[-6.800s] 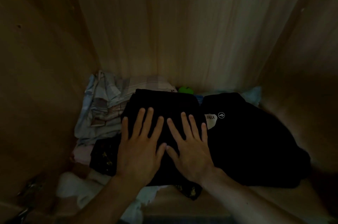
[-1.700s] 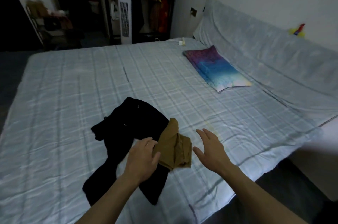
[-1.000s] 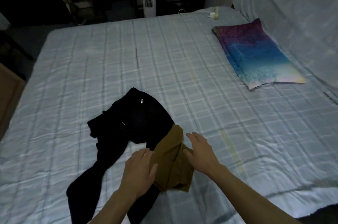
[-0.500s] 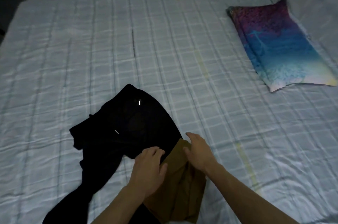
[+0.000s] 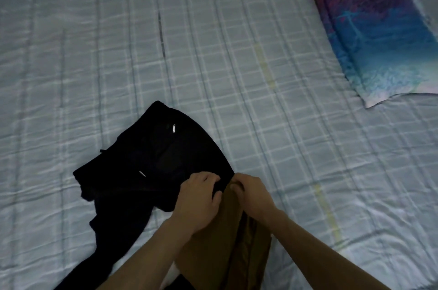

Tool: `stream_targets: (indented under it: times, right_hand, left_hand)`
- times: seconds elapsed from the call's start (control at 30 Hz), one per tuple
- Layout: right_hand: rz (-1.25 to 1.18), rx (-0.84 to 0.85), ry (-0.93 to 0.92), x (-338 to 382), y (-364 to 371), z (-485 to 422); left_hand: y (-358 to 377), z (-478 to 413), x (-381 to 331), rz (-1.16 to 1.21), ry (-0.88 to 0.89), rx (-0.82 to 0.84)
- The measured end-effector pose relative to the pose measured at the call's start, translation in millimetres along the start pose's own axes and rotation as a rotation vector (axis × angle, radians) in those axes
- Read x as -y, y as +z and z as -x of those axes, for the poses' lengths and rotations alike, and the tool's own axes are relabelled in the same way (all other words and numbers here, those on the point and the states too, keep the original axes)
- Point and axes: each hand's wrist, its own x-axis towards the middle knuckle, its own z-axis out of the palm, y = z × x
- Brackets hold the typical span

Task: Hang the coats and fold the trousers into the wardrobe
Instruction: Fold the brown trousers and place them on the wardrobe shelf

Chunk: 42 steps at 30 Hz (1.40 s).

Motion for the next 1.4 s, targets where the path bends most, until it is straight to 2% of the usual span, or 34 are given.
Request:
stream_targets:
  times: [0.17, 0.4, 0.53, 0.7, 0.87, 0.93, 1.1, 1.2, 1.4]
  right_hand:
    - [-0.1, -0.055, -0.299, 57, -37, 15]
    - [-0.108, -0.249, -0.545, 153, -120, 58]
    - [-0.119, -0.326, -0.653, 205, -160, 93]
    - [-0.128, -0.413, -0.804, 265, -199, 144]
    - [-0.101, -0.525, -0.938, 308, -228, 193]
    - [-0.128, -0.577, -0.969, 320, -237, 211]
    - [-0.13, -0.678, -0.998, 341, -250, 247]
    - [-0.177, -0.723, -0.984, 349, -252, 262]
    - [-0.284, -0.622, -0.887, 355, -248, 281]
  left_hand:
    - [-40, 3, -19, 0.126, 0.141, -0.028]
    - [-153, 25, -68, 0.337, 0.271, -0.134]
    - [-212, 57, -102, 0.339, 0.337, -0.264]
    - [-274, 108, -140, 0.402, 0.45, -0.319]
    - [-318, 156, -169, 0.27, 0.498, -0.338]
    - [-331, 173, -177, 0.256, 0.484, -0.385]
    - [-363, 212, -201, 0.128, 0.455, -0.653]
    - [-375, 233, -213, 0.069, 0.463, -0.718]
    - [-384, 261, -226, 0.032, 0.487, -0.811]
